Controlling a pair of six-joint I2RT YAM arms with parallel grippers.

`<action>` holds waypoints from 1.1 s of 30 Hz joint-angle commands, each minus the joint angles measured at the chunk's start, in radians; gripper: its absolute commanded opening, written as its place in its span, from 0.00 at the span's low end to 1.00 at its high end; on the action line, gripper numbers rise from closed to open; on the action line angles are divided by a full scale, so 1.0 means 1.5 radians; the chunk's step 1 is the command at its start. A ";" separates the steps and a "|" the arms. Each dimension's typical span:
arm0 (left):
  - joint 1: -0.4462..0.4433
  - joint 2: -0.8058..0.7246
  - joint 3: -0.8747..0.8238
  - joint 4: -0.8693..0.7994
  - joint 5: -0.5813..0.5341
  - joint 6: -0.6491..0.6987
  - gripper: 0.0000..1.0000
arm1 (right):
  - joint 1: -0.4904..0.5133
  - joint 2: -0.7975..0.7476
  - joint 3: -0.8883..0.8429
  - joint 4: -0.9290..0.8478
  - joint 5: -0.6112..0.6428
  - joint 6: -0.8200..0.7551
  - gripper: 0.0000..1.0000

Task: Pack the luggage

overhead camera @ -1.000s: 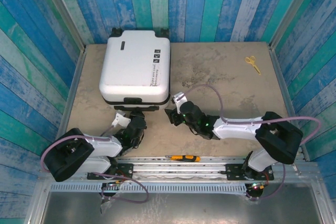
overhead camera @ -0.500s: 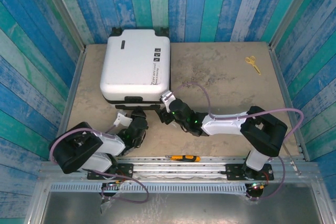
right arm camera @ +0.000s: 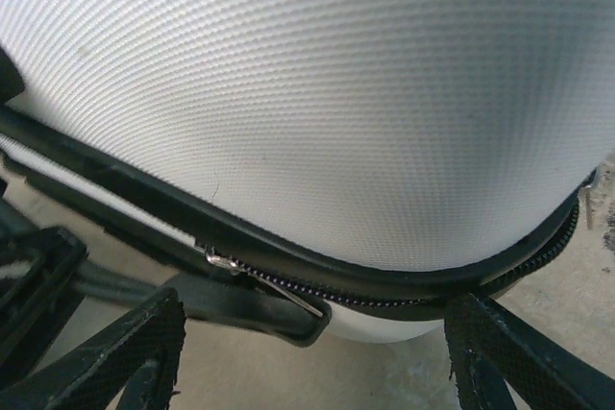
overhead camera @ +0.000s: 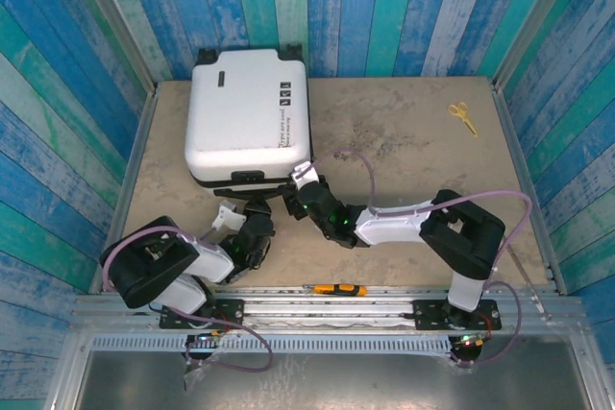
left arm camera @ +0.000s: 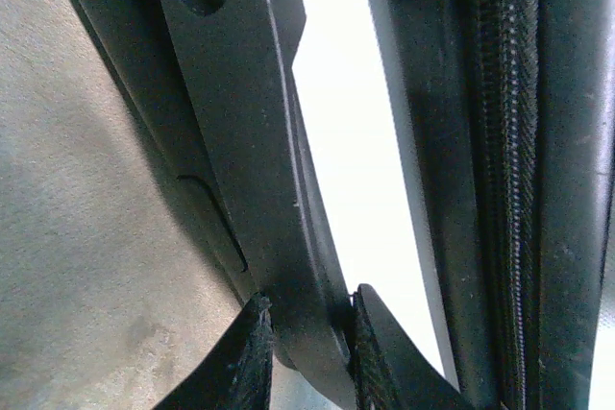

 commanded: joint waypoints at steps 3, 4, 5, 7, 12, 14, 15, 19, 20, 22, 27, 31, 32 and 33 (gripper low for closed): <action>-0.036 0.031 0.005 -0.030 0.073 0.046 0.00 | 0.003 0.062 0.028 0.054 -0.017 0.032 0.61; -0.036 0.036 0.005 -0.028 0.073 0.044 0.00 | 0.003 0.063 0.031 0.061 -0.028 0.026 0.51; -0.037 0.039 0.005 -0.022 0.072 0.042 0.00 | 0.003 0.063 0.030 0.074 -0.046 0.015 0.37; -0.036 0.044 0.006 -0.015 0.071 0.038 0.00 | 0.003 0.055 0.020 0.098 -0.082 -0.002 0.22; -0.037 0.032 0.016 -0.028 0.058 0.042 0.00 | 0.004 0.007 -0.043 0.143 -0.132 -0.033 0.00; -0.037 0.026 0.021 -0.032 0.052 0.047 0.00 | 0.004 -0.022 -0.068 0.139 -0.159 -0.046 0.00; -0.037 0.026 0.024 -0.030 0.049 0.051 0.00 | 0.005 -0.036 -0.075 0.127 -0.169 -0.045 0.01; -0.037 0.040 0.027 0.009 0.046 0.065 0.00 | 0.006 -0.070 -0.119 0.122 -0.164 -0.028 0.00; -0.037 0.046 0.027 0.017 0.047 0.063 0.00 | 0.006 -0.078 -0.130 0.128 -0.160 -0.025 0.00; -0.036 0.062 0.029 0.039 0.053 0.060 0.00 | 0.006 -0.100 -0.149 0.122 -0.154 -0.021 0.01; -0.037 0.110 0.038 0.082 0.078 0.061 0.00 | -0.003 -0.171 -0.191 0.081 -0.117 -0.006 0.02; -0.036 0.154 0.041 0.132 0.091 0.055 0.00 | -0.033 -0.197 -0.212 0.078 -0.146 -0.010 0.45; -0.036 0.163 0.042 0.138 0.092 0.053 0.00 | -0.041 -0.195 -0.211 0.079 -0.164 -0.019 0.50; -0.037 0.173 0.043 0.143 0.095 0.050 0.00 | -0.048 -0.190 -0.209 0.084 -0.185 -0.034 0.53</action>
